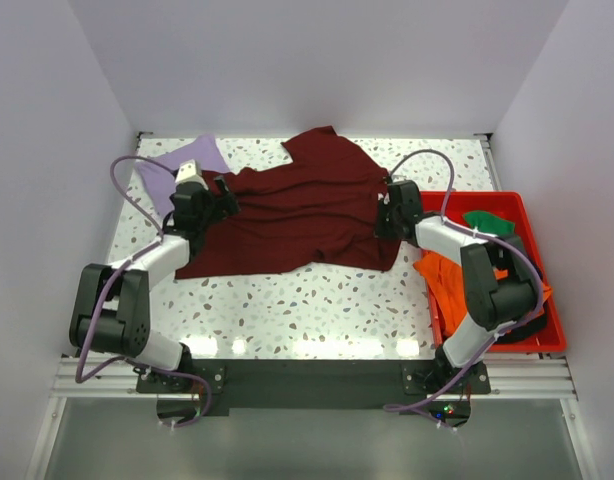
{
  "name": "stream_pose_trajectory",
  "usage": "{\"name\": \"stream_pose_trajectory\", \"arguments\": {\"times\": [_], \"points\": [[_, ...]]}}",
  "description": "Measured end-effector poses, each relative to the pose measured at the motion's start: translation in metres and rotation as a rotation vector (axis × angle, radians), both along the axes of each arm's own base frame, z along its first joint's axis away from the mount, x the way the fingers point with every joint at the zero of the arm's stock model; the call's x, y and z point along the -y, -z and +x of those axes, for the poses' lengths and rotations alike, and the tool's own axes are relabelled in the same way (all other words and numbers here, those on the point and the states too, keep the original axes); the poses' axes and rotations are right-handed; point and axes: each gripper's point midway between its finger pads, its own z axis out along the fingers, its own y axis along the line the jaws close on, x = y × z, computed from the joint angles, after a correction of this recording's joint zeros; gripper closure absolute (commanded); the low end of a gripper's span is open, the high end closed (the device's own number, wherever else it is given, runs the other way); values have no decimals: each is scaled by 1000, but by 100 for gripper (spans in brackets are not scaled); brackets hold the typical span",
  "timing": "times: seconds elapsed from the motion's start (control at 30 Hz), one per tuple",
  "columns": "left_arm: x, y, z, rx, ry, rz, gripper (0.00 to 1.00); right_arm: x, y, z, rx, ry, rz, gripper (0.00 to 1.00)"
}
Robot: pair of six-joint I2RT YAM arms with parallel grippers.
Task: Fold and stack the t-shirts
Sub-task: Fold the tshirt
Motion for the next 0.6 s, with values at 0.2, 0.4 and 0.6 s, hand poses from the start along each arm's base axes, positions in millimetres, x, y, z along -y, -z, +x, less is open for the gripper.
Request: {"name": "stream_pose_trajectory", "arguments": {"times": [0.2,0.4,0.6], "points": [[-31,-1,-31,7,-164,27,4,-2,-23,17,59,2,1,100],[-67,5,-77,-16,-391,27,12,1,-30,24,80,9,4,100],[-92,25,-122,-104,-594,19,13,-3,-33,27,93,-10,37,100]]}}
